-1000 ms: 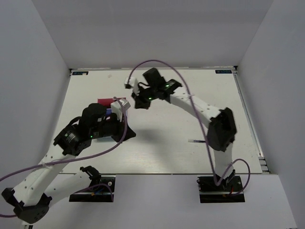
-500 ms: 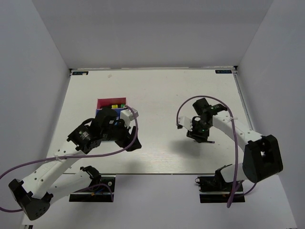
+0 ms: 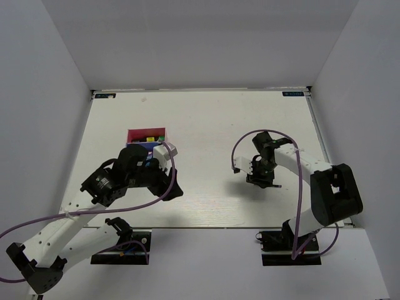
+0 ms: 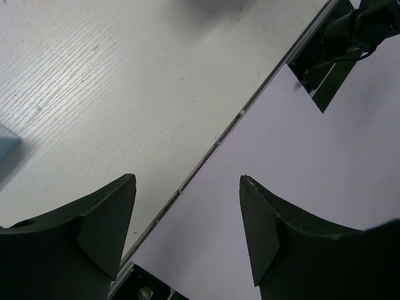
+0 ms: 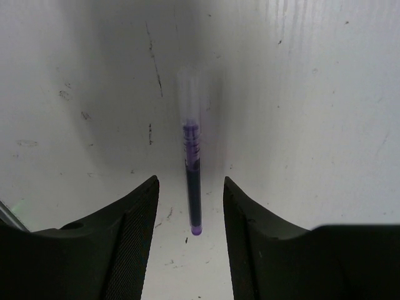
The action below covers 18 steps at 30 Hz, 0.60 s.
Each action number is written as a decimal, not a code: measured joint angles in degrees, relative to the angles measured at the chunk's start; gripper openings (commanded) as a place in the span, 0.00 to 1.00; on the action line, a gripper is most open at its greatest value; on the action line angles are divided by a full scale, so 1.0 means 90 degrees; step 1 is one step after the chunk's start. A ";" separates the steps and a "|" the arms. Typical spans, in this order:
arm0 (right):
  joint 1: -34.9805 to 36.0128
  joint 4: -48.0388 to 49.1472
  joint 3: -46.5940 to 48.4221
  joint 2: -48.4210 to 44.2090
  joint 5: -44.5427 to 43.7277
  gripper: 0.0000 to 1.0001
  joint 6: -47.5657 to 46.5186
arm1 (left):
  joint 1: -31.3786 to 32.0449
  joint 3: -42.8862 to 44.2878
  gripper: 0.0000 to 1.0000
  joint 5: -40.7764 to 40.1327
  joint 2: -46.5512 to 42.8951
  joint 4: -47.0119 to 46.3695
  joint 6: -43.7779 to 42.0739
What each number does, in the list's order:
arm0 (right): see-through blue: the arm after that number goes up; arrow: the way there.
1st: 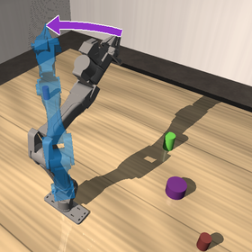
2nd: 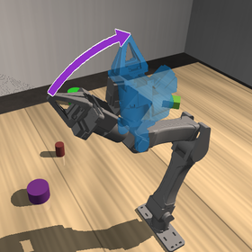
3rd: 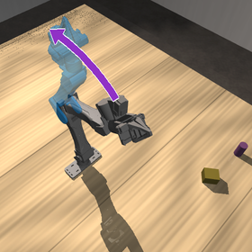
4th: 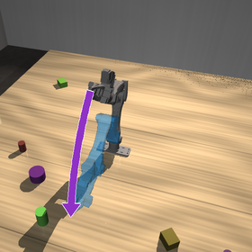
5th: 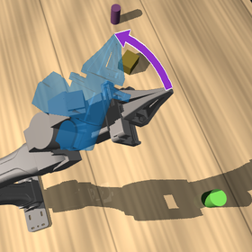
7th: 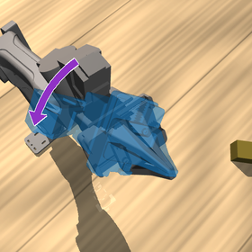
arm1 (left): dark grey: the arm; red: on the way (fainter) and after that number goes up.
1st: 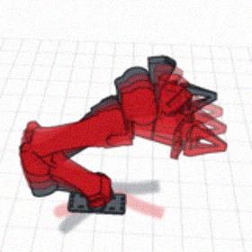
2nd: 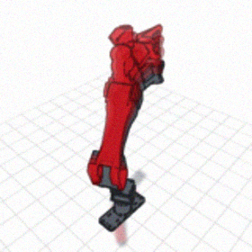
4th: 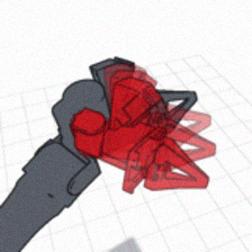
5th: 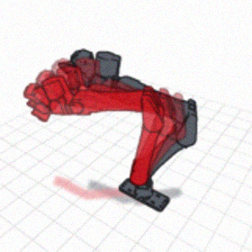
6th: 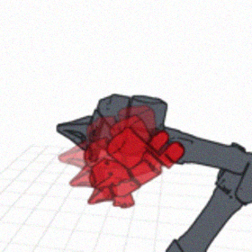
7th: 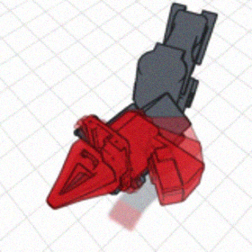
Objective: Sort the stationery into containers
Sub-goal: Pick up the pen from the center of the board.
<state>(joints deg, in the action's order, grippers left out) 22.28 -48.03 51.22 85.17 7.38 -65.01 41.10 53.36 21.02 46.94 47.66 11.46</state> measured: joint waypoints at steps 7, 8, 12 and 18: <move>-0.0005 0.0027 0.0000 0.0175 0.0034 0.51 0.0015 | 0.0002 0.0000 0.77 -0.0005 -0.0097 0.0087 0.0000; -0.0005 0.0032 -0.0005 0.0175 0.0032 0.51 0.0036 | 0.0002 -0.0002 0.77 -0.0007 -0.0107 0.0090 0.0000; 0.0012 0.0350 -0.0197 0.0175 -0.0056 0.51 0.0238 | 0.0002 -0.0010 0.77 -0.0005 -0.0136 0.0090 0.0002; 0.0044 0.0843 -0.0406 0.0294 -0.0403 0.49 0.0697 | 0.0002 -0.0010 0.77 -0.0036 -0.0209 0.0146 0.0005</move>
<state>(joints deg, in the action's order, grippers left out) 22.68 -40.45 47.57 87.81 3.75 -58.74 41.12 53.28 20.69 45.06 48.97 11.51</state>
